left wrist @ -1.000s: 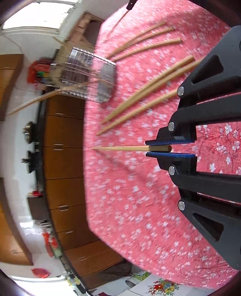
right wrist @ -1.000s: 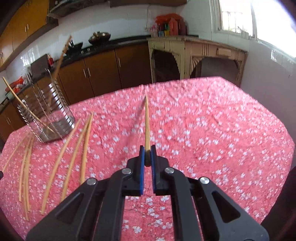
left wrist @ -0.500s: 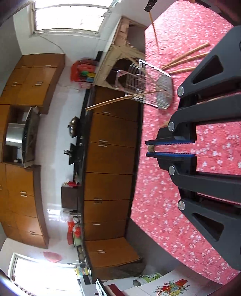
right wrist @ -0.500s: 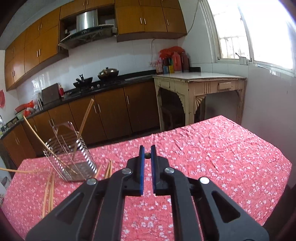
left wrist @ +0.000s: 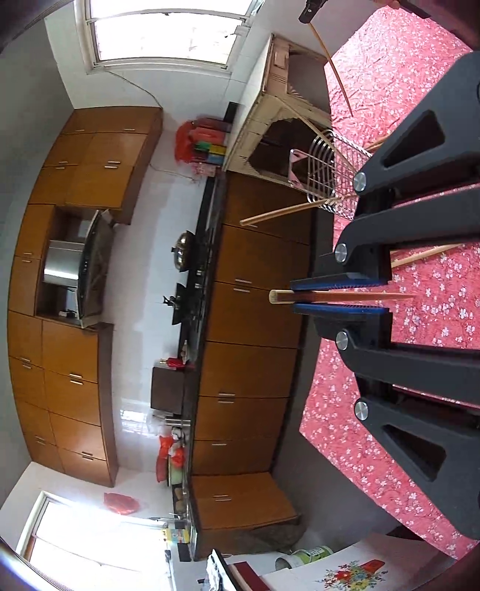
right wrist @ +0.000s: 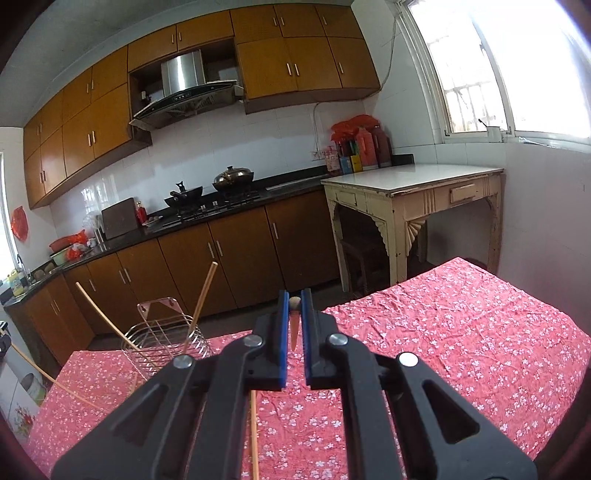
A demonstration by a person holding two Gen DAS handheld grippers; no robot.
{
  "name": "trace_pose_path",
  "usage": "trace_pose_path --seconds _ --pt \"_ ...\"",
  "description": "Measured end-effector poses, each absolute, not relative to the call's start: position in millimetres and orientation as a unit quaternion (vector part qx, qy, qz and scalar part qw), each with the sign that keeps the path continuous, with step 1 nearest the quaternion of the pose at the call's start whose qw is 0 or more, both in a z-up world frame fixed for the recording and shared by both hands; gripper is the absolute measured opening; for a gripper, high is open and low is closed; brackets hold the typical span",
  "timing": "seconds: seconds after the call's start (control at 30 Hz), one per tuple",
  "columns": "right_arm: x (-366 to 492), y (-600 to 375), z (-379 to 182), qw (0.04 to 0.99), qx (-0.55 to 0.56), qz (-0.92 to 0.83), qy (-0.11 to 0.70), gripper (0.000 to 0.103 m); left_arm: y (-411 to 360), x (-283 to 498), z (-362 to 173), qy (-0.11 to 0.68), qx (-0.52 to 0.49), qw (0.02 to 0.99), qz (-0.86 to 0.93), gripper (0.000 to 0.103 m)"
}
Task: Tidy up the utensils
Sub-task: 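Lift both chopsticks and carry them over the wire holder, then open both grippers to drop the chopsticks into the wire holder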
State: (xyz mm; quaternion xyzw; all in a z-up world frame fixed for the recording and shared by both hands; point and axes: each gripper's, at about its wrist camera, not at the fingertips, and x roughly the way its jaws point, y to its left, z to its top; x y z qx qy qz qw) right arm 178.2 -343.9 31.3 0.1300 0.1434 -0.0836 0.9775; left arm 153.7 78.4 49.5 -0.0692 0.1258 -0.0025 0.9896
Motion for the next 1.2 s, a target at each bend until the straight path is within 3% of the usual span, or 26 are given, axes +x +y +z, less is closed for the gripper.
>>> trace_pose_path --seconds 0.83,1.2 --pt "140 -330 142 0.981 0.168 0.048 0.086 0.007 31 140 131 0.049 -0.092 0.991 -0.084 0.007" --pt "225 -277 147 0.971 0.116 0.094 0.185 0.007 -12 201 144 0.030 -0.108 0.991 -0.071 0.007"
